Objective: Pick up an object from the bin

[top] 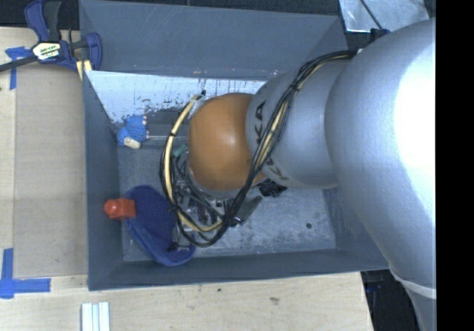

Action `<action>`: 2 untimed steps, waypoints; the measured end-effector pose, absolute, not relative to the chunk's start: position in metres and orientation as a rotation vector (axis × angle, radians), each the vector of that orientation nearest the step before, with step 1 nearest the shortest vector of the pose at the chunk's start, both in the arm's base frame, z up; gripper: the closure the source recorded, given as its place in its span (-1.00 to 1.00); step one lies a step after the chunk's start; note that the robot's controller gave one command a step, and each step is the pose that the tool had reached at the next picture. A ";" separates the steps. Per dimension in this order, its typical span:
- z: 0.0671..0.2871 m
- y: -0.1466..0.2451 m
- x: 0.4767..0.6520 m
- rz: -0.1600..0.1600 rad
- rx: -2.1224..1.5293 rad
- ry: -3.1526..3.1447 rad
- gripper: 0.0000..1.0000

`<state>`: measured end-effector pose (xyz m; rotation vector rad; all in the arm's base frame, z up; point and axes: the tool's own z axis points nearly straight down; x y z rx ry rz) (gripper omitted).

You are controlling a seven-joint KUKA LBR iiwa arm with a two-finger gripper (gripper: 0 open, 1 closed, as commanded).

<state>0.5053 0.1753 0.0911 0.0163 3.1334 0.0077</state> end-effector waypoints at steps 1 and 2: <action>0.094 0.175 0.509 0.009 0.020 3.124 1.00; 0.184 0.184 0.521 0.006 0.024 3.130 1.00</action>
Offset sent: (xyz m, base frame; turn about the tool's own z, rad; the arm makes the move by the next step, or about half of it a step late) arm 0.0000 0.0000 0.0000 0.0000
